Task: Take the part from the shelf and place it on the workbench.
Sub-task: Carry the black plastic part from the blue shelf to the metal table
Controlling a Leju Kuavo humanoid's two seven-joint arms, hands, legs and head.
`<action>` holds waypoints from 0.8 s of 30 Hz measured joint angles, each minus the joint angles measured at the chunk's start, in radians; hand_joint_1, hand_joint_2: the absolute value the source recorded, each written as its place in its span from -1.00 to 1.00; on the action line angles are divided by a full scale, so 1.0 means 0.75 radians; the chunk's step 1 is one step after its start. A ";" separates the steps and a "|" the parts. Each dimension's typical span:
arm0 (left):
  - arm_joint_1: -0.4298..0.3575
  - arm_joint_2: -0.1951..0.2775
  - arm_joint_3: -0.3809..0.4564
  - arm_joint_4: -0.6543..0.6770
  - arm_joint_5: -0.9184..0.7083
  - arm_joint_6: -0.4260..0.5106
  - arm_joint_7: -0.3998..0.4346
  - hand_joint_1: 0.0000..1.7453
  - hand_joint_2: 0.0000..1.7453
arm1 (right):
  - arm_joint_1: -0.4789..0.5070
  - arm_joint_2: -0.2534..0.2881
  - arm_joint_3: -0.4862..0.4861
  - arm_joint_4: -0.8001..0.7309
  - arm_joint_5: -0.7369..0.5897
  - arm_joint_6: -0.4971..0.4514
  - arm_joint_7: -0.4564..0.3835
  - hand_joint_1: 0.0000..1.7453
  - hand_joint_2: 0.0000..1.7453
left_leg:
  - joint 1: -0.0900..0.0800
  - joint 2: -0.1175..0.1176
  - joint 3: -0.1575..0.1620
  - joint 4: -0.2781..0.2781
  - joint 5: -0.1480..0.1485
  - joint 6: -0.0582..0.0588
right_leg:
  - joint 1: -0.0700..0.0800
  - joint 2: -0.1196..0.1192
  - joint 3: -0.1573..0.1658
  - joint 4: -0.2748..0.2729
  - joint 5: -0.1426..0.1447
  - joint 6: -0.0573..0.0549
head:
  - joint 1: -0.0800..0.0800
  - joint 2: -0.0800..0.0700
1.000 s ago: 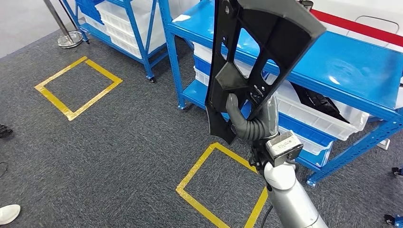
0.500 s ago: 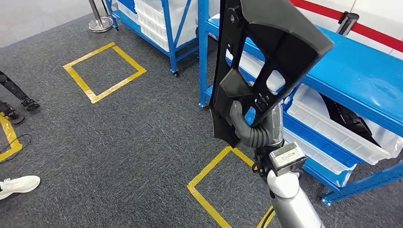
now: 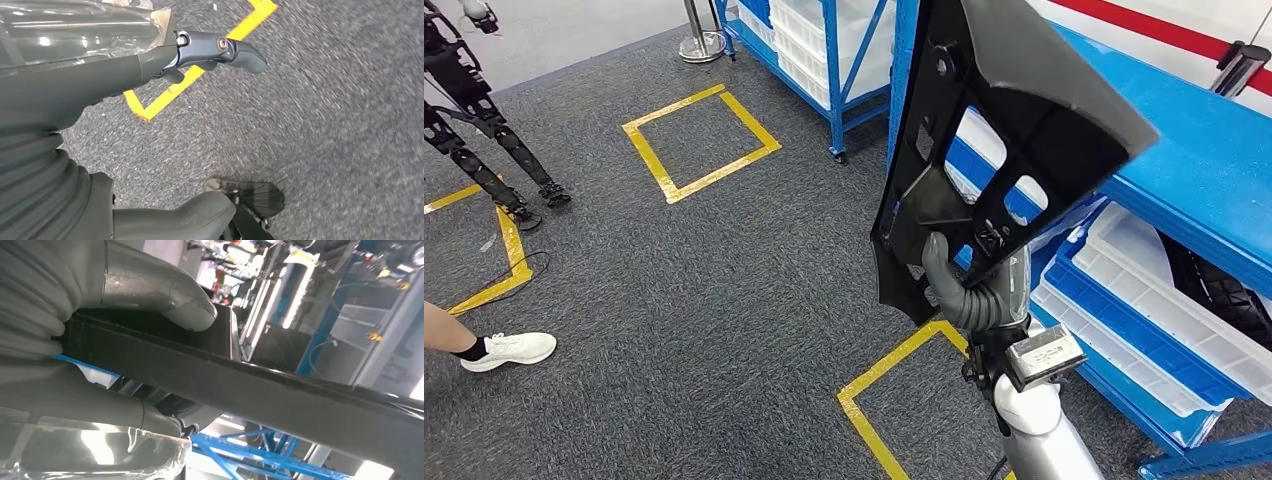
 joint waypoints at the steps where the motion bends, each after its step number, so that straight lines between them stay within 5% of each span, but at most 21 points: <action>1: 0.001 -0.002 0.000 0.000 -0.008 0.005 0.010 -1.00 1.00 | 0.019 0.000 -0.001 -0.006 -0.001 -0.007 -0.012 1.00 1.00 | 0.004 0.036 -0.052 0.108 -0.050 -0.009 | 0.002 -0.024 0.002 -0.001 -0.001 -0.010 | -0.003 0.000; 3: 0.001 -0.004 0.000 0.000 -0.020 0.011 0.026 -1.00 1.00 | 0.055 -0.001 -0.003 -0.016 -0.007 -0.017 -0.037 1.00 1.00 | 0.010 0.097 -0.141 0.291 -0.122 -0.021 | 0.009 -0.073 0.006 -0.003 -0.006 -0.026 | -0.009 0.000; 4: 0.001 -0.005 0.000 0.000 -0.024 0.011 0.028 -1.00 1.00 | 0.067 -0.002 -0.003 -0.017 -0.010 -0.020 -0.044 1.00 1.00 | 0.011 0.103 -0.145 0.300 -0.112 -0.018 | 0.014 -0.092 0.007 -0.003 -0.008 -0.029 | -0.009 0.000; 7: -0.002 -0.004 0.000 -0.001 -0.031 0.011 0.027 -1.00 1.00 | 0.079 -0.003 -0.006 -0.019 -0.017 -0.022 -0.060 1.00 1.00 | -0.007 0.156 -0.003 0.032 -0.007 0.011 | 0.023 -0.126 0.013 -0.005 -0.013 -0.031 | -0.008 0.000; 9: -0.007 -0.002 -0.001 -0.001 -0.037 0.011 0.020 -1.00 1.00 | 0.085 -0.004 -0.008 -0.022 -0.020 -0.025 -0.066 1.00 1.00 | -0.022 0.177 0.032 -0.041 0.004 0.026 | 0.025 -0.147 0.015 -0.008 -0.015 -0.027 | -0.008 0.000; 11: -0.006 0.002 -0.001 -0.001 -0.043 0.010 0.011 -1.00 1.00 | 0.092 -0.005 -0.009 -0.024 -0.023 -0.030 -0.069 1.00 1.00 | -0.024 0.154 0.035 -0.054 0.013 0.039 | 0.026 -0.163 0.018 -0.013 -0.017 -0.018 | -0.010 0.000; 13: -0.004 0.005 -0.001 -0.001 -0.048 0.010 0.004 -1.00 1.00 | 0.098 -0.008 -0.009 -0.028 -0.024 -0.036 -0.071 1.00 1.00 | -0.017 0.130 0.054 -0.087 0.031 0.054 | 0.026 -0.123 0.010 0.015 -0.036 -0.013 | -0.010 0.000; 15: -0.007 0.006 -0.001 -0.001 -0.054 0.009 0.001 -1.00 1.00 | 0.108 -0.013 -0.011 -0.033 -0.024 -0.040 -0.073 1.00 1.00 | -0.011 0.102 0.067 -0.108 0.044 0.064 | 0.020 -0.057 -0.047 0.146 -0.097 -0.017 | -0.006 0.000; 18: -0.010 0.007 -0.003 -0.001 -0.066 0.009 0.006 -1.00 1.00 | 0.137 -0.023 -0.013 -0.035 -0.024 -0.045 -0.075 1.00 1.00 | -0.010 0.051 0.067 -0.107 0.045 0.065 | 0.009 -0.033 -0.149 0.347 -0.163 -0.005 | -0.005 0.000; 19: -0.009 0.007 -0.003 -0.001 -0.069 0.009 0.012 -1.00 1.00 | 0.146 -0.026 -0.014 -0.035 -0.025 -0.047 -0.078 1.00 1.00 | -0.008 0.033 0.068 -0.105 0.044 0.063 | 0.004 -0.032 -0.142 0.325 -0.145 0.011 | -0.005 0.000; 21: -0.007 0.006 -0.004 -0.001 -0.071 0.008 0.024 -1.00 1.00 | 0.154 -0.030 -0.018 -0.035 -0.028 -0.052 -0.088 1.00 1.00 | -0.003 -0.001 0.066 -0.092 0.038 0.053 | -0.013 -0.009 -0.070 0.166 -0.073 0.044 | -0.004 0.000; 22: -0.007 0.007 -0.004 -0.001 -0.072 0.007 0.028 -1.00 1.00 | 0.156 -0.031 -0.021 -0.035 -0.030 -0.055 -0.093 1.00 1.00 | -0.003 -0.016 0.060 -0.079 0.032 0.043 | -0.018 0.010 -0.031 0.083 -0.042 0.051 | -0.002 0.000; 24: -0.006 0.010 -0.004 -0.001 -0.072 0.007 0.031 -1.00 1.00 | 0.159 -0.032 -0.025 -0.036 -0.032 -0.061 -0.100 1.00 1.00 | -0.003 -0.040 0.045 -0.058 0.023 0.024 | -0.019 0.034 0.010 -0.003 -0.014 0.042 | -0.001 0.000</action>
